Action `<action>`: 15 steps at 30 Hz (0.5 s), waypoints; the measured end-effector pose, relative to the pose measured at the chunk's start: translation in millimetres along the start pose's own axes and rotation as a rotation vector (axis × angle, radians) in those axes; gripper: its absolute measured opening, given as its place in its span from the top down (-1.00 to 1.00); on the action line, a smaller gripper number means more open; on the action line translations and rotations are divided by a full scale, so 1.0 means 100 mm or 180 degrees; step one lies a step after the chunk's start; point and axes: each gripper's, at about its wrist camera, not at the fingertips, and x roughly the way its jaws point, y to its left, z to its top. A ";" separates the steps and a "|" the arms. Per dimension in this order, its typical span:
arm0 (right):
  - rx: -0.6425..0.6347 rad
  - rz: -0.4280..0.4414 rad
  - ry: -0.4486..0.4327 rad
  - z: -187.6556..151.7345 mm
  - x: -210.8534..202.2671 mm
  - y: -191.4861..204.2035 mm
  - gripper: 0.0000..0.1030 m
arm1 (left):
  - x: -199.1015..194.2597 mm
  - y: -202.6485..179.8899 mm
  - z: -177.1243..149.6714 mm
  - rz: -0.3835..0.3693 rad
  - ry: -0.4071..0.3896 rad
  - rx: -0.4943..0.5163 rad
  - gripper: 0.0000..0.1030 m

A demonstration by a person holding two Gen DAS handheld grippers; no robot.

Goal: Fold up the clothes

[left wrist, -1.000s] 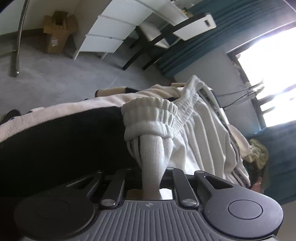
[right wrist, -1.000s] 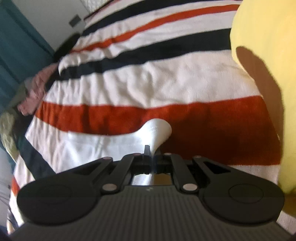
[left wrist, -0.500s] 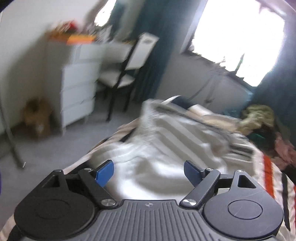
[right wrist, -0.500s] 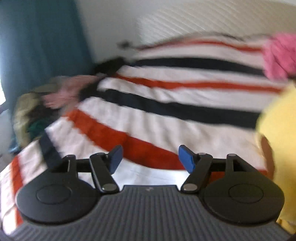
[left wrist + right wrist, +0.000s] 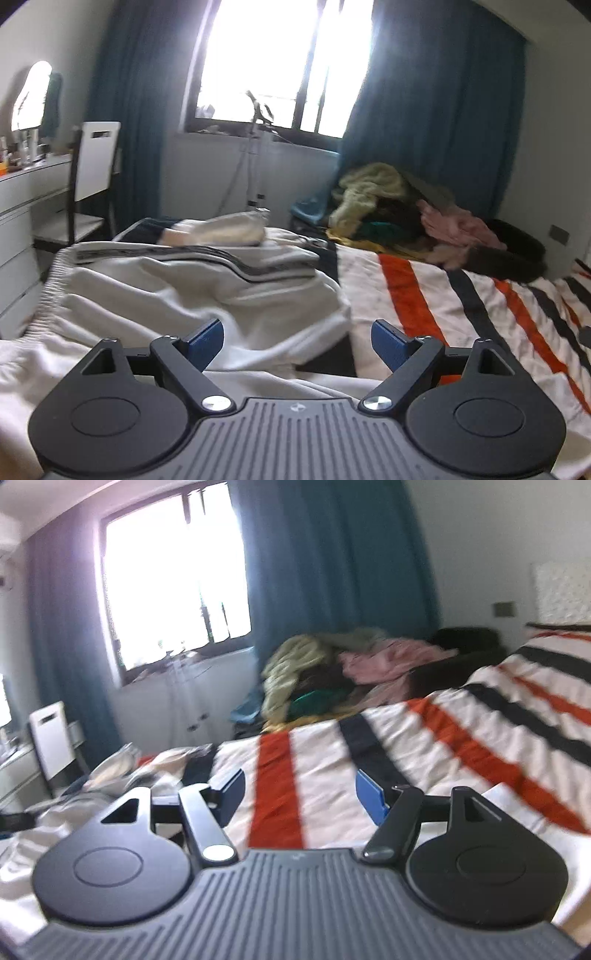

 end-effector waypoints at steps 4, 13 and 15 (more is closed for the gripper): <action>0.0061 0.0216 0.0121 -0.19 0.12 0.19 -0.34 | 0.13 -0.04 -0.27 -0.0020 -0.0087 0.0126 -0.72; -0.0188 0.0354 0.0145 -0.46 0.41 0.52 -0.34 | 0.37 0.01 -0.51 -0.0027 0.0018 0.0197 -0.72; -0.0192 0.0314 0.0166 -0.49 0.44 0.52 -0.34 | 0.38 -0.01 -0.55 -0.0042 0.0052 0.0208 -0.72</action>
